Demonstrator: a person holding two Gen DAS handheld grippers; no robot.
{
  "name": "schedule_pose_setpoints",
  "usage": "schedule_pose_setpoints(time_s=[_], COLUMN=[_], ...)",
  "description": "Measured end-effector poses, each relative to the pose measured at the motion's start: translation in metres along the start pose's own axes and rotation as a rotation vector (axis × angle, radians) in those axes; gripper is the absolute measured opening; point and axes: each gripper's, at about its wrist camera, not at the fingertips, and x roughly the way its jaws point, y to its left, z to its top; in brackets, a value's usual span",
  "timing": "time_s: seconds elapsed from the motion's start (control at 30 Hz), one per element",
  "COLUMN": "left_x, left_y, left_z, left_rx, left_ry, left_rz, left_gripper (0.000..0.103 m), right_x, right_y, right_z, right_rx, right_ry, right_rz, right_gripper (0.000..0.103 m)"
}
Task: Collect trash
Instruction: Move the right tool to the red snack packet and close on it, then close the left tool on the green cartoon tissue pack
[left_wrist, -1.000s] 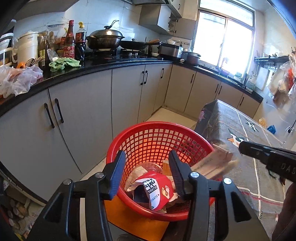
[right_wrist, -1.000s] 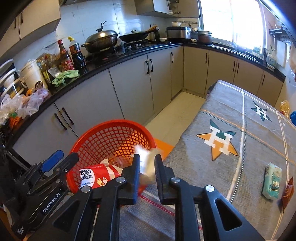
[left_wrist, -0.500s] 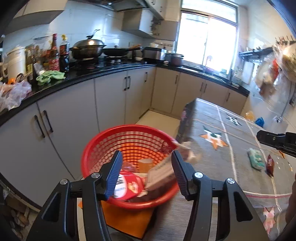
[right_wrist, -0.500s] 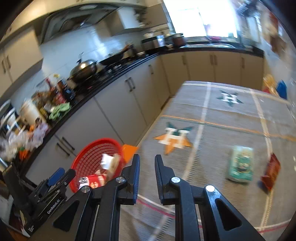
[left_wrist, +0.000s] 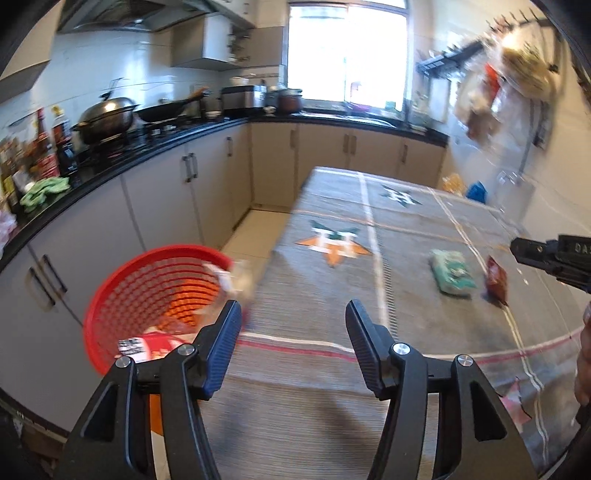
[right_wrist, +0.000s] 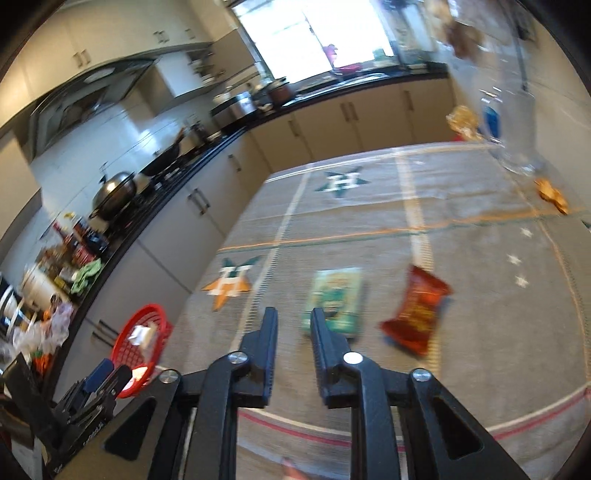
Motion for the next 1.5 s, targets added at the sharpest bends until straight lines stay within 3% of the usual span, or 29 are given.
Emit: schedule_pose_setpoints(time_s=[0.03,0.23,0.43,0.63,0.87,0.9,0.97,1.23,1.4,1.5], left_x=[0.001,0.010,0.017,0.026,0.038,0.040,0.043,0.091,0.125,0.144], left_y=[-0.006,-0.056,-0.092,-0.104,-0.106,-0.108,-0.112,-0.160,-0.187,-0.198], left_z=[0.000,-0.003,-0.008,-0.005,0.013,0.017,0.023,0.040,0.043,0.044], left_rx=[0.010,0.094,0.153,0.157,0.125,0.123,0.120,0.127,0.145,0.151], left_ry=[0.006,0.048,0.077,0.107,0.144,0.150,0.159,0.260,0.302,0.311], left_rz=[-0.010,-0.075,-0.120,-0.147,-0.156,-0.159,-0.170,-0.207,-0.195,-0.150], left_gripper=[0.058,0.061,0.065,0.065,0.070,0.071,0.074,0.081,0.081,0.081], right_x=[-0.002,-0.013,-0.003,0.040,0.071,0.072,0.071,0.037,0.029,0.026], right_y=[-0.008,-0.061,-0.096,-0.101,-0.088,-0.091,-0.095,-0.120,-0.131,-0.131], right_z=[0.000,0.003,0.010,0.019,0.021,0.020,0.018,0.026,0.026,0.026], right_rx=[0.014,0.105,0.201,0.242,0.158,0.156,0.157,0.211,0.251,0.254], right_ry=[-0.006,-0.021,0.021,0.141,0.185,0.183,0.179,0.033,0.014,0.006], right_rz=[-0.008,-0.069,-0.096,-0.118,-0.184,-0.183,-0.155,-0.120,-0.116,-0.109], right_gripper=[0.034,0.036,0.047,0.049,0.049,0.049,0.035,0.035,0.035,0.035])
